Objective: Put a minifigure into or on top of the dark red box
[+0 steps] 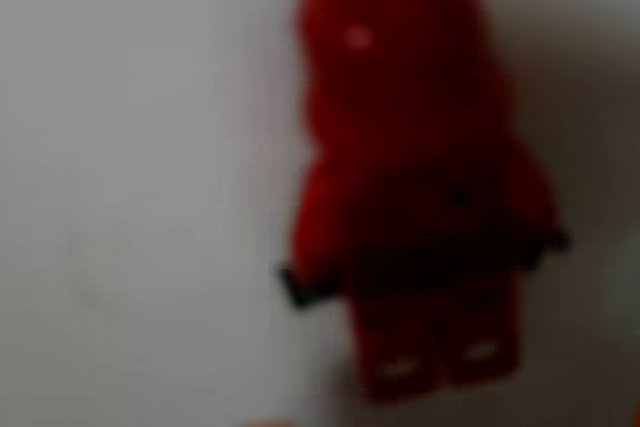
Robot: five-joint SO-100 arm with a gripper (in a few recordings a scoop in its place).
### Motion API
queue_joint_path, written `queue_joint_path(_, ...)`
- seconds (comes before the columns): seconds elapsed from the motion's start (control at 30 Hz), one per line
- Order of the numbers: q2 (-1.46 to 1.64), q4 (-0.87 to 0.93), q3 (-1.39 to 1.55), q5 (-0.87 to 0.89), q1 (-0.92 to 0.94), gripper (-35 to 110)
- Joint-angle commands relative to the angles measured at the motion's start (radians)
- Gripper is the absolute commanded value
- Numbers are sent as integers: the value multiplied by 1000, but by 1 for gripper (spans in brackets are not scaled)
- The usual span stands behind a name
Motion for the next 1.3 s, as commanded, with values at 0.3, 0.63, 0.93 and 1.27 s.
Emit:
queue_joint_path(0.3, -41, -49, 17, -14, 5, 18)
queue_joint_path(0.63, -46, -58, 48, -71, 46, 18)
queue_joint_path(0.93, -61, -72, 52, -75, 48, 18)
queue_joint_path(1.27, -104, -101, 46, -72, 38, 18)
